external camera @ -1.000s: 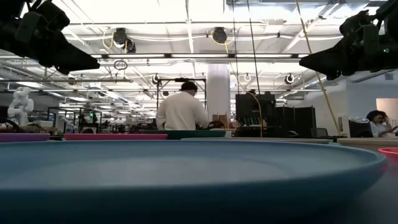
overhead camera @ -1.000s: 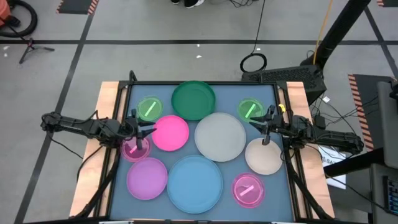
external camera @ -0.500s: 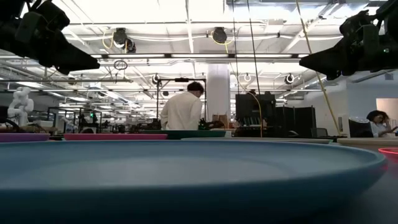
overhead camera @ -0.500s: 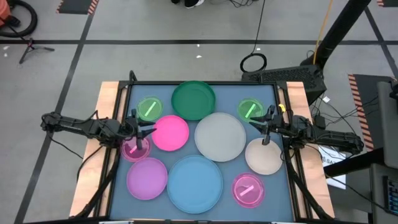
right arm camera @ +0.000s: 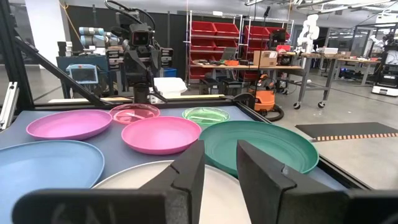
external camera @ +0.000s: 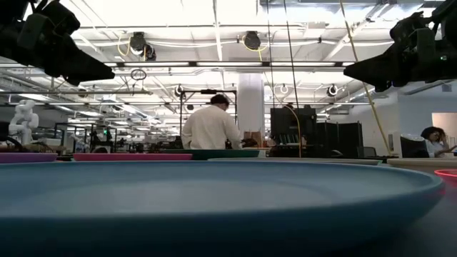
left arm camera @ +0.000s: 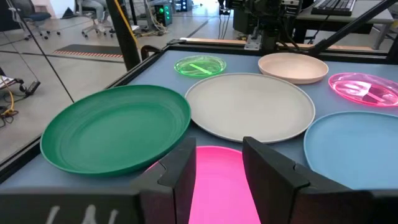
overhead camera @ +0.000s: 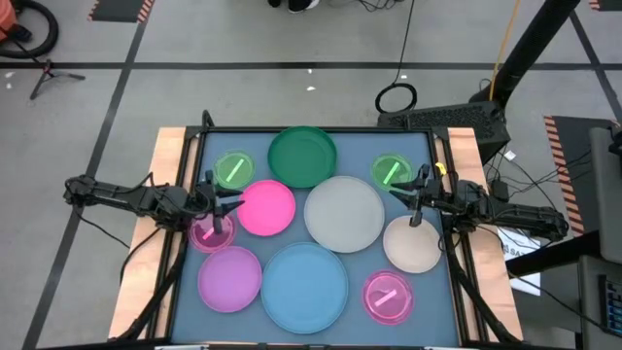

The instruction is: Stack plastic plates

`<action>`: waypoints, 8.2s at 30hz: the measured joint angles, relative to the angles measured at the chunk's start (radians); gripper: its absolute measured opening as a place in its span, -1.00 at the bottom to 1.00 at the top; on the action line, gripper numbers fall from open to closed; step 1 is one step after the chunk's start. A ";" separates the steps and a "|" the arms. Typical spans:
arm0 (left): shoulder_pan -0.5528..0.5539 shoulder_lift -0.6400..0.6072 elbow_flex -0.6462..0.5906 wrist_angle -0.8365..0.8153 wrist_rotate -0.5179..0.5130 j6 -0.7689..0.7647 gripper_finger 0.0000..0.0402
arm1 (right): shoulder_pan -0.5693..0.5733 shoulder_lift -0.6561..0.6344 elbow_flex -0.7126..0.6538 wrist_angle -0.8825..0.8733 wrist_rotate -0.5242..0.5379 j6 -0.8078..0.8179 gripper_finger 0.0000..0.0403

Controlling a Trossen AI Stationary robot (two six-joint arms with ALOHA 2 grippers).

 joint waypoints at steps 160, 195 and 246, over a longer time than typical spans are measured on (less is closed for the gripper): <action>0.003 0.000 0.000 0.868 -0.035 0.209 -0.31 | 0.303 2.115 1.668 -0.531 -0.020 0.066 0.00; 0.003 0.000 0.000 0.869 -0.034 0.227 -0.31 | 0.280 2.190 1.673 -0.561 -0.082 0.096 -0.80; 0.003 0.000 0.001 0.866 -0.034 0.210 -0.31 | -0.266 1.775 1.599 -0.969 -0.633 -0.204 -1.00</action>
